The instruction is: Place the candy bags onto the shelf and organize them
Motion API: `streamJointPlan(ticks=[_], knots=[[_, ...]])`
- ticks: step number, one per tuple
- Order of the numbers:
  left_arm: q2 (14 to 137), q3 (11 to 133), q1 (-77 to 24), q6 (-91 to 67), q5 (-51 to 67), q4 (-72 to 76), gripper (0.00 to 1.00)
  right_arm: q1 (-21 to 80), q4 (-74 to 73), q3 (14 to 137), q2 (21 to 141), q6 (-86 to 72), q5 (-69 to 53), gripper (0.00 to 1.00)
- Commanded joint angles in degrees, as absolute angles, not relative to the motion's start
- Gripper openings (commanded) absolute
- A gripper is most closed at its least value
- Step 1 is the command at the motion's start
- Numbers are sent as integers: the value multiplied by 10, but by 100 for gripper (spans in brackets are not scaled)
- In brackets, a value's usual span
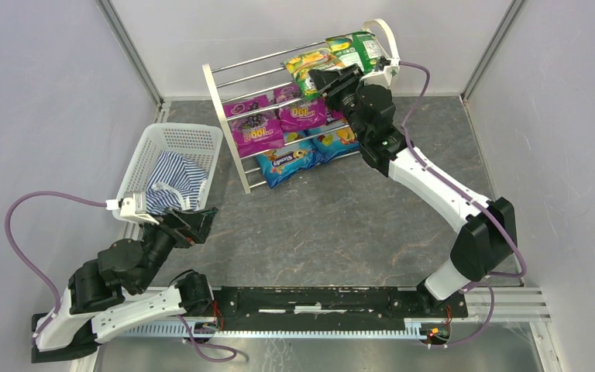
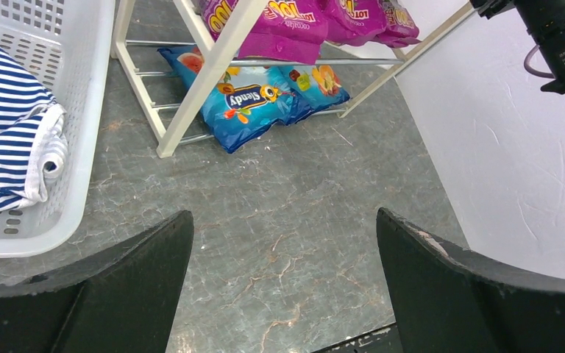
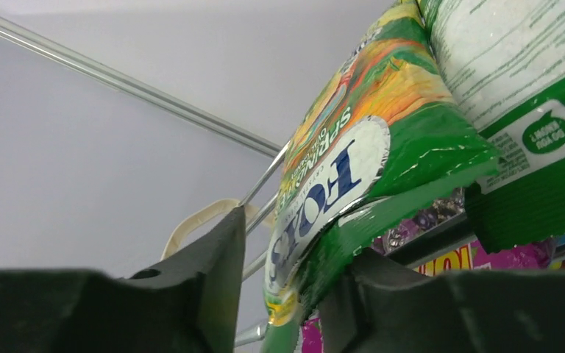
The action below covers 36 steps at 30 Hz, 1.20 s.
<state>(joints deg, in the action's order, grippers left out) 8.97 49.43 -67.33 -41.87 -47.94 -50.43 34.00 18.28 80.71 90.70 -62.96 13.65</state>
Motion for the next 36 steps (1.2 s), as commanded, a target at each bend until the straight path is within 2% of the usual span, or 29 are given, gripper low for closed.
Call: streamJointPlan(ticks=[1, 4, 7, 11, 14, 20, 24, 31, 36], knots=[[103, 493, -675, -398, -491, -483, 100, 337, 185, 793, 875, -617, 98, 48], [107, 493, -675, -398, -491, -483, 100, 336, 185, 773, 856, -609, 87, 57], [113, 494, -675, -398, -491, -483, 100, 337, 187, 744, 833, -608, 91, 59], [116, 494, -676, -398, -493, -483, 100, 337, 189, 717, 813, -613, 108, 49], [120, 494, -675, -398, -493, -483, 100, 335, 184, 726, 819, -611, 116, 36], [117, 494, -675, -399, -495, -484, 100, 333, 181, 768, 864, -616, 105, 18], [115, 494, -675, -399, -495, -484, 100, 332, 178, 796, 889, -619, 102, 12], [116, 494, -675, -399, -495, -484, 100, 327, 183, 781, 889, -627, 104, 11], [116, 493, -675, -399, -495, -484, 100, 327, 189, 754, 869, -623, 100, 19]])
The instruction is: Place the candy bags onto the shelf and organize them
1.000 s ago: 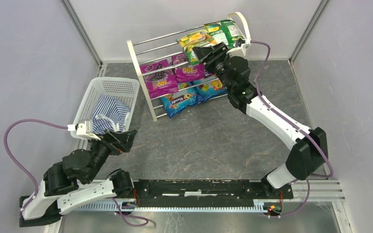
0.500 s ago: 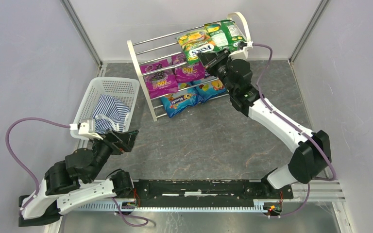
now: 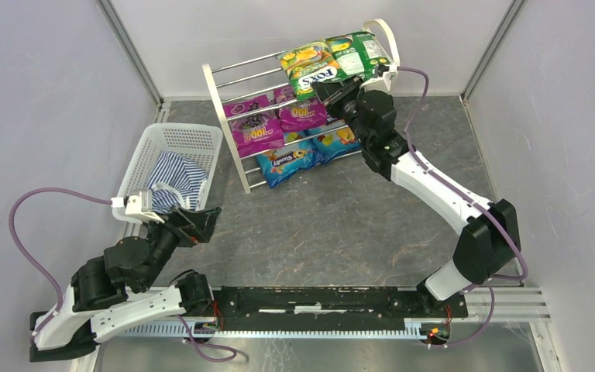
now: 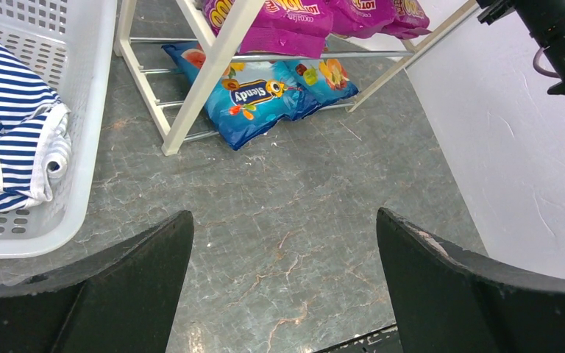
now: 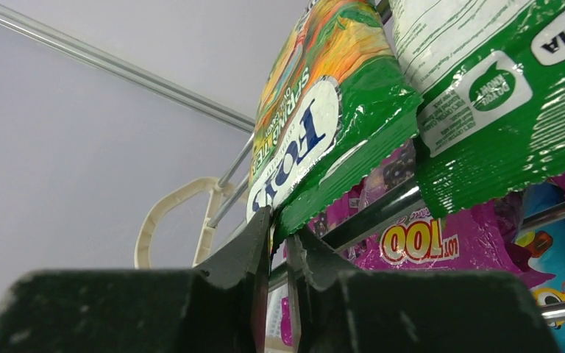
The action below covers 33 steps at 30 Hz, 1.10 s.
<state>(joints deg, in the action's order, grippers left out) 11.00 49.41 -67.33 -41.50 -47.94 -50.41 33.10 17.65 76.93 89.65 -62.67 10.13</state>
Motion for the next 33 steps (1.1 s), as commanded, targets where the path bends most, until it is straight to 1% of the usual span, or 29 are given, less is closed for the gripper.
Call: streamJointPlan(ticks=[1, 5, 7, 10, 13, 15, 16, 17, 20, 24, 28, 31, 33], knots=[[116, 494, -675, -399, -494, -484, 100, 327, 188, 754, 867, -619, 95, 21], [117, 494, -675, -399, -495, -484, 100, 327, 186, 735, 844, -601, 64, 40], [117, 493, -675, -399, -495, -484, 100, 327, 186, 709, 819, -589, 55, 52], [118, 493, -675, -400, -495, -484, 100, 327, 182, 659, 768, -561, 41, 68], [118, 495, -676, -401, -495, -486, 100, 327, 156, 600, 700, -503, 22, 82], [118, 496, -676, -402, -493, -488, 100, 328, 123, 561, 647, -441, 15, 96], [117, 497, -675, -403, -492, -489, 100, 327, 104, 541, 614, -403, 10, 98], [116, 499, -676, -403, -491, -491, 100, 327, 87, 529, 591, -362, 2, 98], [116, 511, -676, -407, -488, -499, 100, 327, -29, 516, 513, -244, 3, 98], [123, 544, -676, -403, -483, -506, 100, 327, -160, 520, 406, -142, 49, 98], [147, 612, -675, -381, -489, -511, 100, 327, -247, 556, 307, -96, 134, 98], [176, 670, -676, -363, -493, -509, 100, 327, -271, 579, 251, -82, 185, 98], [197, 705, -676, -349, -498, -509, 100, 326, -274, 585, 221, -79, 199, 98]])
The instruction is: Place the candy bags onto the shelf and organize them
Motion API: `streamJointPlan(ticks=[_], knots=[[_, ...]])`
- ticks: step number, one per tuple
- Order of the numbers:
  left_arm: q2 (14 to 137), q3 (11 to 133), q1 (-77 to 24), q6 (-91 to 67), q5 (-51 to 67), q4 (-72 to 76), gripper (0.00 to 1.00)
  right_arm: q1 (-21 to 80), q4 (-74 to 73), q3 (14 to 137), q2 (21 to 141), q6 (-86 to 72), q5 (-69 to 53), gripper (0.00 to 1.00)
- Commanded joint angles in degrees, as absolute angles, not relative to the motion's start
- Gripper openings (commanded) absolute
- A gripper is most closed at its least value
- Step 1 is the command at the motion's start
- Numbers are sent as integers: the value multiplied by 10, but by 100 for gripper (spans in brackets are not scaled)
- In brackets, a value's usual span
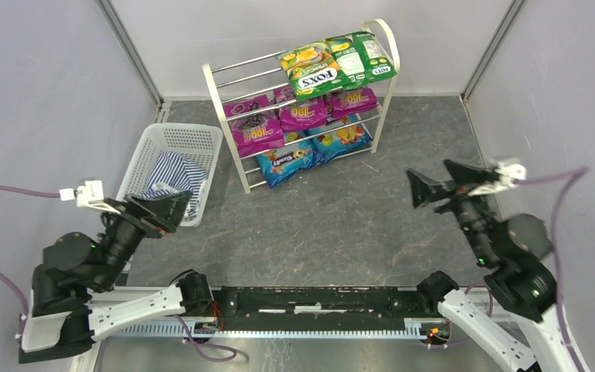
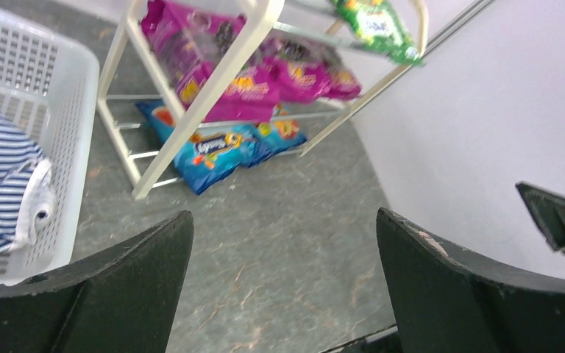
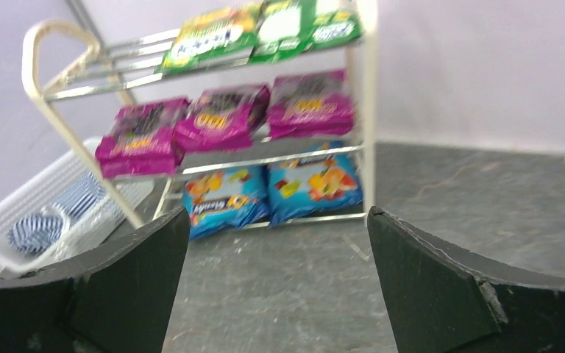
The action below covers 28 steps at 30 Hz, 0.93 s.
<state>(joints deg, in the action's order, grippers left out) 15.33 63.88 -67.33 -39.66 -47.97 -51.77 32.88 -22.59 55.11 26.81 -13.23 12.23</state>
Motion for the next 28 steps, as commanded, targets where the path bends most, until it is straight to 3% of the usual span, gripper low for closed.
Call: streamJointPlan(ticks=[1, 6, 28], knots=[[208, 722, -676, -344, -500, -509, 100, 327, -273, 584, 206, -77, 203, 98], [250, 785, -676, -340, -486, -499, 100, 327, -269, 573, 183, -68, 221, 98], [321, 807, -676, -319, -481, -446, 100, 327, -261, 560, 189, -96, 256, 98]])
